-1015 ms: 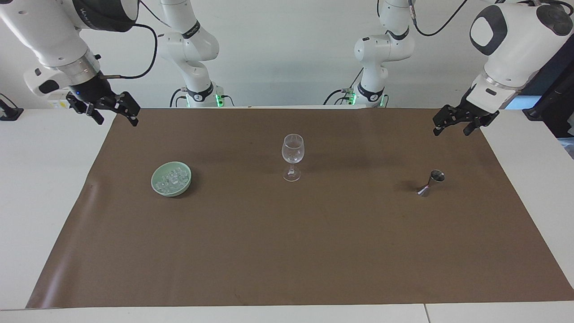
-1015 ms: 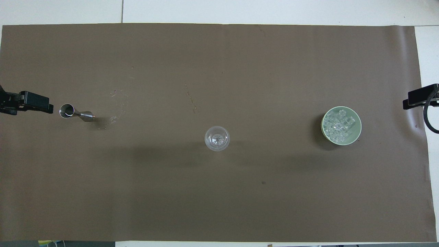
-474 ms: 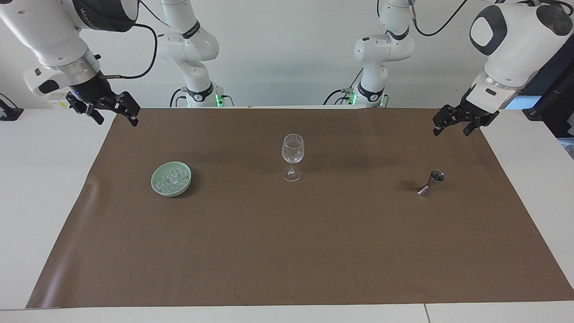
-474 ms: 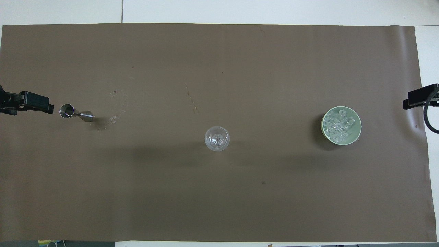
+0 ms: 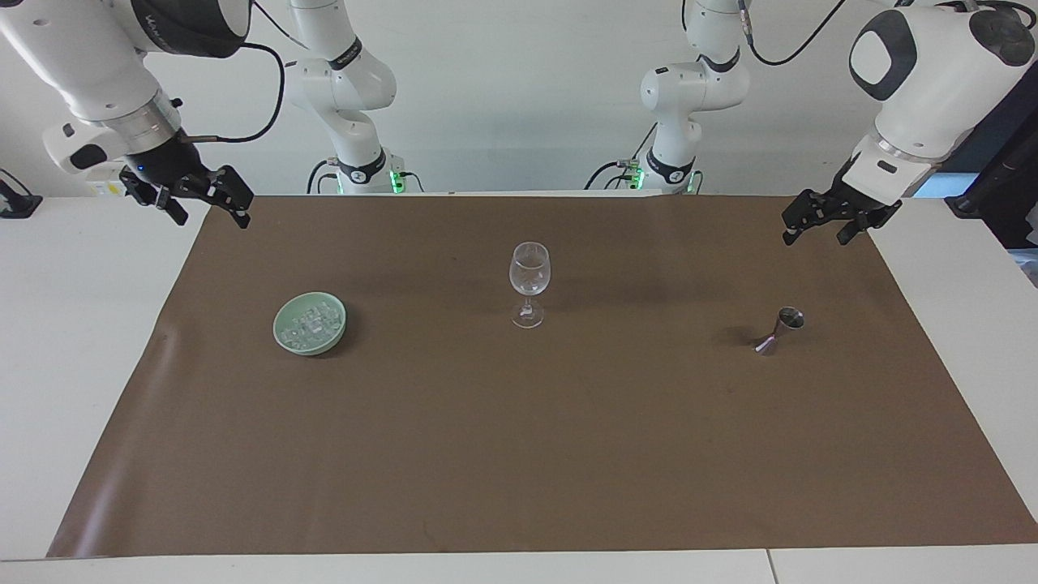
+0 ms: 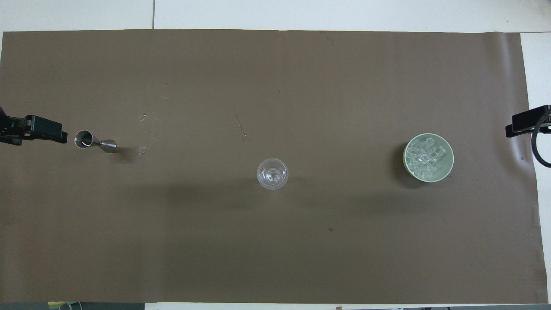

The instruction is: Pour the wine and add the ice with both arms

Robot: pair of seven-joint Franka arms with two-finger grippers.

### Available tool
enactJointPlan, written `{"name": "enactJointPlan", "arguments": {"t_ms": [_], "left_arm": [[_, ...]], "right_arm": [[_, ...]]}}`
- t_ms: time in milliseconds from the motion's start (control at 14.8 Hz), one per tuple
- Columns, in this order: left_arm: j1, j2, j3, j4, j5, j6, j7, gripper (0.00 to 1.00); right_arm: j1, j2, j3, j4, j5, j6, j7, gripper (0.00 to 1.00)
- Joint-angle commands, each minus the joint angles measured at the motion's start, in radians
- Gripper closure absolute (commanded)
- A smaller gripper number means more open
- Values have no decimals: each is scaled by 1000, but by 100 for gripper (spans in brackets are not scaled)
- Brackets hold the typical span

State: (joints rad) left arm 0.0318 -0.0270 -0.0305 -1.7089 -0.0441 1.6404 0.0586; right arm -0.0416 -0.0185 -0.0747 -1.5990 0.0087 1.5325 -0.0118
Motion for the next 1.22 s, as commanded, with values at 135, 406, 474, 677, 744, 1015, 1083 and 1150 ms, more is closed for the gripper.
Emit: {"name": "enactJointPlan", "arguments": {"t_ms": [135, 406, 474, 677, 744, 1015, 1083, 1150], "left_arm": [[-10, -24, 4, -31, -7, 27, 24, 0], [-10, 24, -2, 60, 0, 18, 49, 0], [-9, 47, -2, 87, -5, 15, 47, 0], [-3, 158, 6, 168, -37, -8, 40, 0], [5, 207, 7, 220, -40, -22, 27, 0], [8, 320, 53, 276, -54, -17, -118, 0], [11, 341, 58, 288, -69, -11, -178, 0], [32, 361, 66, 293, -92, -7, -234, 0]], "right_arm": [[-4, -18, 1, -18, 10, -6, -20, 0], [-4, -18, 1, -18, 10, -6, -20, 0], [-4, -18, 1, -18, 10, -6, -20, 0], [-4, -18, 1, -18, 10, -6, -20, 0], [-4, -18, 1, -18, 10, -6, -20, 0], [-4, -18, 1, -18, 10, -6, -20, 0], [-4, -18, 1, -18, 10, -6, -20, 0], [-4, -18, 1, -18, 10, -6, -20, 0]]}}
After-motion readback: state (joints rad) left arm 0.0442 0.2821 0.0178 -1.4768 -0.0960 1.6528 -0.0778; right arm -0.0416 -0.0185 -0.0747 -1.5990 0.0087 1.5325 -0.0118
